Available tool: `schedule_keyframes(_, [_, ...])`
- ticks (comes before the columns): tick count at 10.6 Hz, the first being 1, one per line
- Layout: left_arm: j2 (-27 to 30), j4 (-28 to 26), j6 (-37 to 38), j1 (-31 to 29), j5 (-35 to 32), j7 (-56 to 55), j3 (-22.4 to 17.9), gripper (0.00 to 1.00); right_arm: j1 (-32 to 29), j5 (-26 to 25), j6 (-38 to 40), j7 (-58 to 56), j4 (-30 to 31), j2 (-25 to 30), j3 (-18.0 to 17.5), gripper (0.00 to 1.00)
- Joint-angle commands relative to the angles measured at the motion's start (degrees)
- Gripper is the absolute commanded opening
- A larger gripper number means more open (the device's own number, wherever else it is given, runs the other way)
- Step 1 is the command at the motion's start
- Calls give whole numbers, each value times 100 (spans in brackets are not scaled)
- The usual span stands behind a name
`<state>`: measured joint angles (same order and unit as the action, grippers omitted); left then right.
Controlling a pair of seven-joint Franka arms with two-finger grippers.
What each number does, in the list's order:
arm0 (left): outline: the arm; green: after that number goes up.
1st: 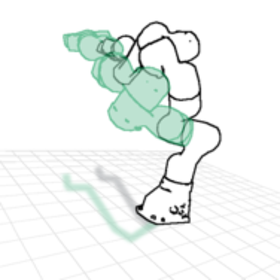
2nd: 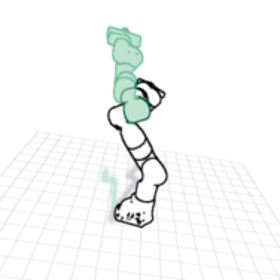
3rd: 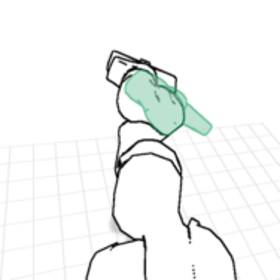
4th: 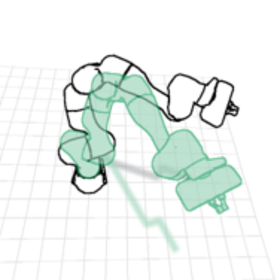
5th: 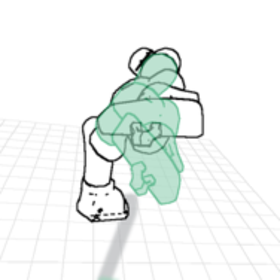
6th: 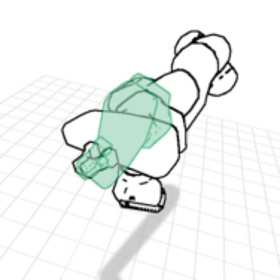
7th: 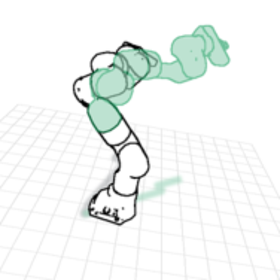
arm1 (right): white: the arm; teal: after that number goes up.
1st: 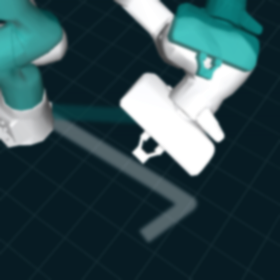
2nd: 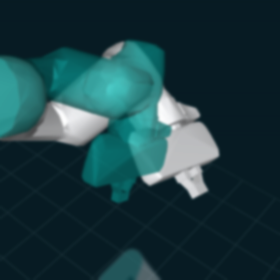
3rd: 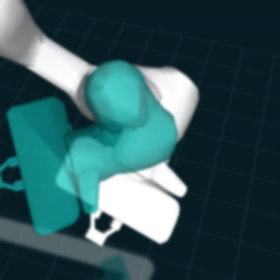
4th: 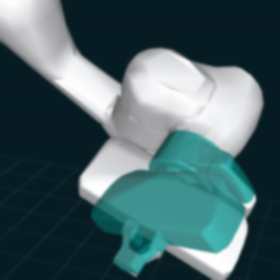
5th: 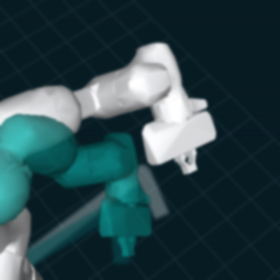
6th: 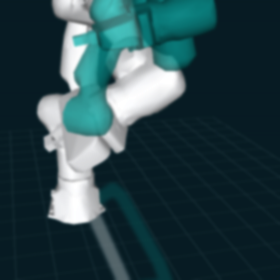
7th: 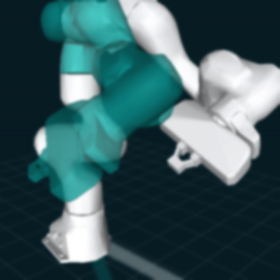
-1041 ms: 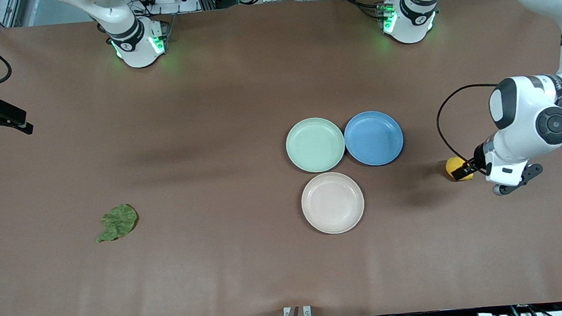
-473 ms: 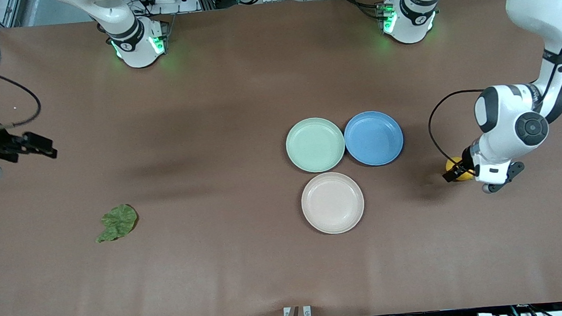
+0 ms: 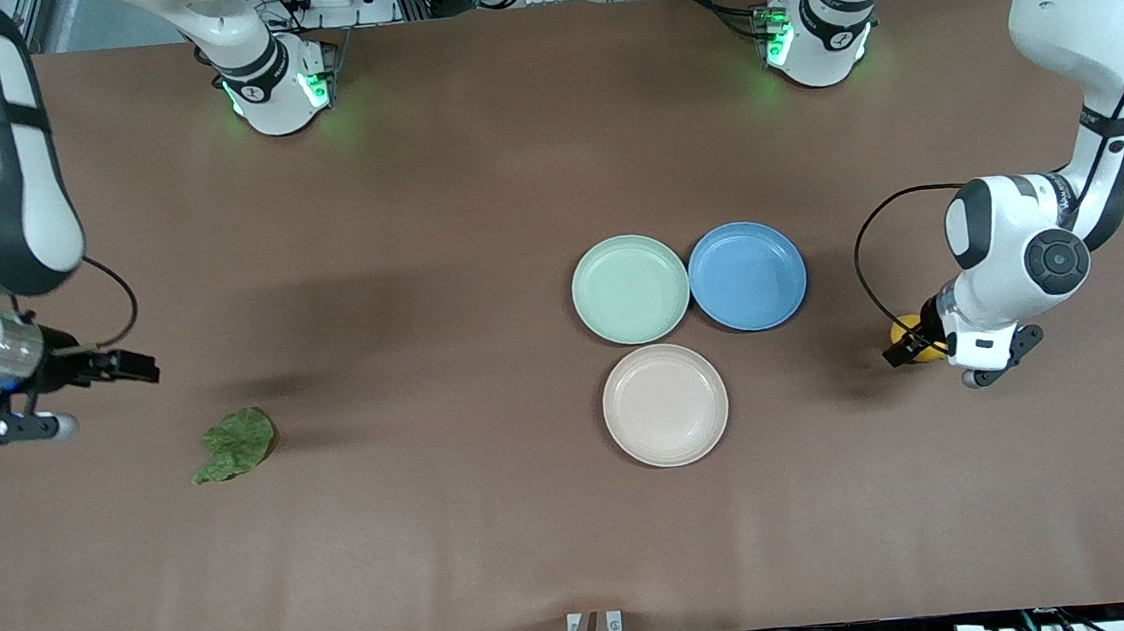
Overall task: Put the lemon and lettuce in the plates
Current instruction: 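Grasp the lemon with the left gripper while the right gripper reaches the lettuce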
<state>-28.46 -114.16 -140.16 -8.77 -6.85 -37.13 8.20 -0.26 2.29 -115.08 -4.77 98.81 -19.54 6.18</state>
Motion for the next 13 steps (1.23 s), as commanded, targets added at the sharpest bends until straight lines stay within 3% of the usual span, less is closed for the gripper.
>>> schedule_keyframes(1, [-46, -44, -100, -73, -44, -128, 24, 100, -70, 384, -644, 20, -116, -575, -38, 100])
schedule_keyframes(6, [-46, -150, -91, -73, -71, -119, 6, 100, -62, 430, -2323, -24, -256, -1718, -38, 100])
schedule_keyframes(8, [-46, -176, -91, -81, -71, -119, 6, 100, -62, 439, -2860, 28, -423, -2123, -47, 94])
schedule_keyframes(13, [-54, -159, -73, -90, -518, -93, -301, 100, -35, 694, -2915, 46, -494, -2414, -56, 80])
